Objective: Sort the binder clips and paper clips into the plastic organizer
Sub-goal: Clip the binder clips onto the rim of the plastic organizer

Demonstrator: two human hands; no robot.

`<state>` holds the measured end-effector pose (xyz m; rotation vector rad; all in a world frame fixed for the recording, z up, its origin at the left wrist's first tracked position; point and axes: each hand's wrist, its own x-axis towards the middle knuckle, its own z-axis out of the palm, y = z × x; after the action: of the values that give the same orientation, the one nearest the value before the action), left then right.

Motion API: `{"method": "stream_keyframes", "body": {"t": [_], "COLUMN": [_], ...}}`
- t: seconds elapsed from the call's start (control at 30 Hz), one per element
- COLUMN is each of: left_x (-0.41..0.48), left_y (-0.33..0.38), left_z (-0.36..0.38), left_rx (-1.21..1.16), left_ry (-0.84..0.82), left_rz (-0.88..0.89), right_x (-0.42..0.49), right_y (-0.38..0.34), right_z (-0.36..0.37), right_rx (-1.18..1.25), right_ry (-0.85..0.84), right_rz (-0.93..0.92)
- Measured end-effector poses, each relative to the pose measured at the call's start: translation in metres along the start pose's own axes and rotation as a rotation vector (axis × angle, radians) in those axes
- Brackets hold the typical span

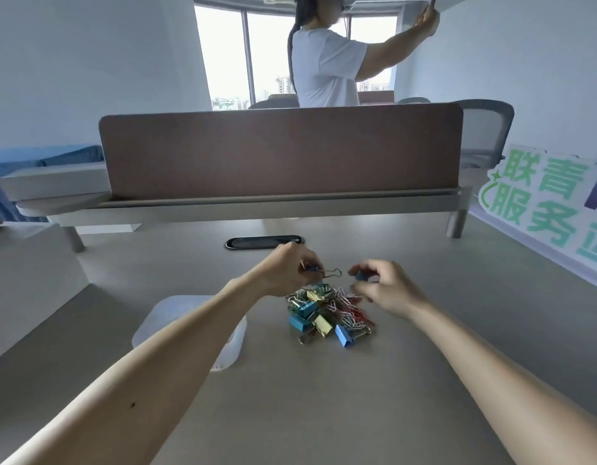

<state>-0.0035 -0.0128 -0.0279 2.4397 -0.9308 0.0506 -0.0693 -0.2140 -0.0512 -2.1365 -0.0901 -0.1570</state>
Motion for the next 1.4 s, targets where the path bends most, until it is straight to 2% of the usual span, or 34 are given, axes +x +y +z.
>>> {"method": "stream_keyframes", "body": {"t": [0.1, 0.2, 0.4, 0.5, 0.67, 0.8, 0.87, 0.93, 0.97, 1.03, 1.17, 1.3, 1.4], "left_x": [-0.027, -0.053, -0.113, -0.129, -0.132, -0.13, -0.128, -0.129, -0.131, -0.138, -0.147, -0.153, -0.158], "left_y": [-0.009, -0.02, -0.045, -0.058, -0.076, -0.079, -0.083, -0.089, -0.094, -0.1, -0.11, -0.114, -0.114], "left_z": [-0.026, -0.05, -0.085, -0.087, -0.086, -0.083, -0.085, -0.091, -0.094, -0.099, -0.098, -0.091, -0.091], "left_rx": [-0.067, -0.083, -0.154, -0.243, -0.115, -0.062, -0.055, -0.03, -0.015, 0.017, 0.084, 0.127, 0.16], "left_ry": [0.028, 0.052, 0.159, 0.17, 0.225, 0.201, 0.206, 0.253, 0.269, 0.263, 0.15, 0.081, 0.089], "left_rz": [-0.081, -0.136, -0.262, -0.304, -0.333, -0.345, -0.354, -0.36, -0.358, -0.363, -0.404, -0.402, -0.398], "right_x": [0.001, 0.002, -0.001, -0.005, 0.009, 0.023, 0.032, 0.041, 0.046, 0.054, 0.065, 0.072, 0.076], "right_y": [-0.023, -0.049, -0.1, -0.099, -0.088, -0.081, -0.085, -0.096, -0.101, -0.114, -0.141, -0.148, -0.147], "right_z": [0.017, 0.042, 0.116, 0.142, 0.14, 0.115, 0.104, 0.099, 0.099, 0.107, 0.14, 0.17, 0.179], "right_rx": [-0.033, -0.114, -0.375, -0.381, -0.417, -0.415, -0.315, -0.202, -0.205, -0.257, -0.226, -0.362, -0.313], "right_ry": [-0.135, -0.166, -0.291, -0.32, -0.258, -0.2, -0.236, -0.345, -0.374, -0.328, -0.276, -0.432, -0.445], "right_rz": [0.062, 0.07, -0.037, -0.057, -0.051, -0.028, -0.06, -0.071, -0.108, -0.226, -0.35, -0.417, -0.367]}}
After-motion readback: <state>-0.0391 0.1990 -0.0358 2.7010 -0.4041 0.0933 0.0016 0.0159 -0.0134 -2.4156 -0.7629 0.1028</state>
